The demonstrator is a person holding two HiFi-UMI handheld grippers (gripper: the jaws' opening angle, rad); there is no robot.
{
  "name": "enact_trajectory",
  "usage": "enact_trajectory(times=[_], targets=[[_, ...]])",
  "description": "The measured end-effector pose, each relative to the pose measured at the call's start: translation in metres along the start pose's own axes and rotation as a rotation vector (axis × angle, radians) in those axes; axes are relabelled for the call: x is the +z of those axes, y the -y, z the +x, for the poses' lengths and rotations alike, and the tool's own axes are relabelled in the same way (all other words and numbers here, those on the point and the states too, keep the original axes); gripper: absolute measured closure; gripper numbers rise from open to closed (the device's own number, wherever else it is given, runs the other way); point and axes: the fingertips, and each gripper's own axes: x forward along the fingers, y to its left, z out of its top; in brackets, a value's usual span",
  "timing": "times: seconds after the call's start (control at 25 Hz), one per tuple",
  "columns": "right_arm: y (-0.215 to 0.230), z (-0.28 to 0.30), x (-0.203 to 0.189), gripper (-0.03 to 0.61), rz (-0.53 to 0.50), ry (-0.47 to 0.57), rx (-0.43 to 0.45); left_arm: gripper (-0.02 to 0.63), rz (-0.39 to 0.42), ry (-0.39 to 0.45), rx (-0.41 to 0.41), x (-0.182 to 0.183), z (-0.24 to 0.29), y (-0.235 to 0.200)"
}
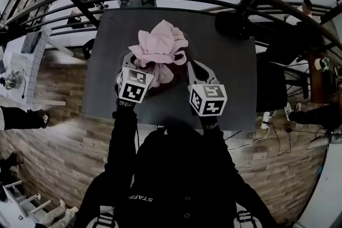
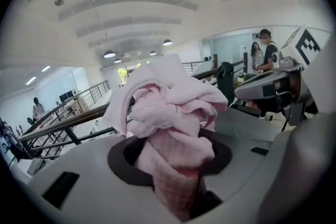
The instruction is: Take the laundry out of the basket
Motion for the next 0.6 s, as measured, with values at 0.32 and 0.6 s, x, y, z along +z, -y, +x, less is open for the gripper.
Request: enact_trajectory(times=[0.32,0.6], targets=[[-0.013,-0.013,0.032,0.561,-0.039,0.073,-0.001,0.423,-0.059,0.132,0.075,0.033,-0.037,-0.010],[-0.017,-0.020,0.052,0.561,-0.074,0.119,0.007,0.423,-0.122,0.244,0.129,0.054,-0.056,-0.015]])
